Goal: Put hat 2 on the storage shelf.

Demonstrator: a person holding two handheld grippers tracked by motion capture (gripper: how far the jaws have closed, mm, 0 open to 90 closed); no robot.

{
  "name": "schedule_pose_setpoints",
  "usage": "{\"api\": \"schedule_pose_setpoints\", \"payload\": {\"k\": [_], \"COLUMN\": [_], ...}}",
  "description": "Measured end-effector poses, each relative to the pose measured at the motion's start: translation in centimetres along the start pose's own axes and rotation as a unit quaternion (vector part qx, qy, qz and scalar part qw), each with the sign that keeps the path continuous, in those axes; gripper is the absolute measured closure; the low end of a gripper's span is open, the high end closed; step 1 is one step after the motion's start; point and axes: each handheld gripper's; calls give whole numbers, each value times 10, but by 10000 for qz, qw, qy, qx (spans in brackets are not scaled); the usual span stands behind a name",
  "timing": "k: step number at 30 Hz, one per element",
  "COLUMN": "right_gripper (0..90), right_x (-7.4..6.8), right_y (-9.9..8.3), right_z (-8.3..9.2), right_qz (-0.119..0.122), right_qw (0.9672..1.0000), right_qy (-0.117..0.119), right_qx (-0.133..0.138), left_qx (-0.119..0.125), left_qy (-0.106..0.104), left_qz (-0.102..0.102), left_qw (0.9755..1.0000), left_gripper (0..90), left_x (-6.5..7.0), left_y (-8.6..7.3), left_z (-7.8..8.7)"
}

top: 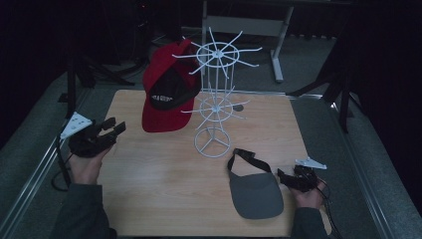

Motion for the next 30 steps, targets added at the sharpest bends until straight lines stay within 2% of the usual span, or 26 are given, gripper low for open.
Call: {"api": "schedule_pose_setpoints", "payload": {"k": [3,6,9,14,22,26,28,30], "right_gripper": [247,392,506,597,619,614,612,611], "right_x": [1,1,0,-3,-11,-19,-24,-30], "right_y": [2,6,10,18,46,60,66,72], "right_z": [-1,2,2,5,12,10,7,5], "right_qz": [18,-10,62,381,763,965,1056,1164], "right_qw": [10000,9999,9996,9979,9943,9912,9897,9880], "right_qy": [15,4,213,494,740,898,959,1003], "right_qx": [-24,-160,-197,-145,-106,-100,-121,-138], "left_qx": [-191,-367,-498,-709,-1163,-1326,-1422,-1443], "left_qy": [55,105,99,66,63,11,23,-21], "left_qz": [-12,-59,-82,-18,-66,-89,-184,-180], "left_qw": [9998,9993,9987,9975,9932,9911,9897,9894], "left_gripper": [555,551,548,548,545,545,540,536], "left_x": [-1,1,3,8,18,22,24,25], "left_y": [-6,-12,-19,-37,-67,-75,-77,-79], "left_z": [-9,-18,-25,-37,-61,-70,-73,-76]}}
Point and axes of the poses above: each handheld gripper's, and its own axes: z roughly backward along the jaws, y roughly out of its top, x roughly to its right, and after that the axes turned 8 degrees about -x, right-handed
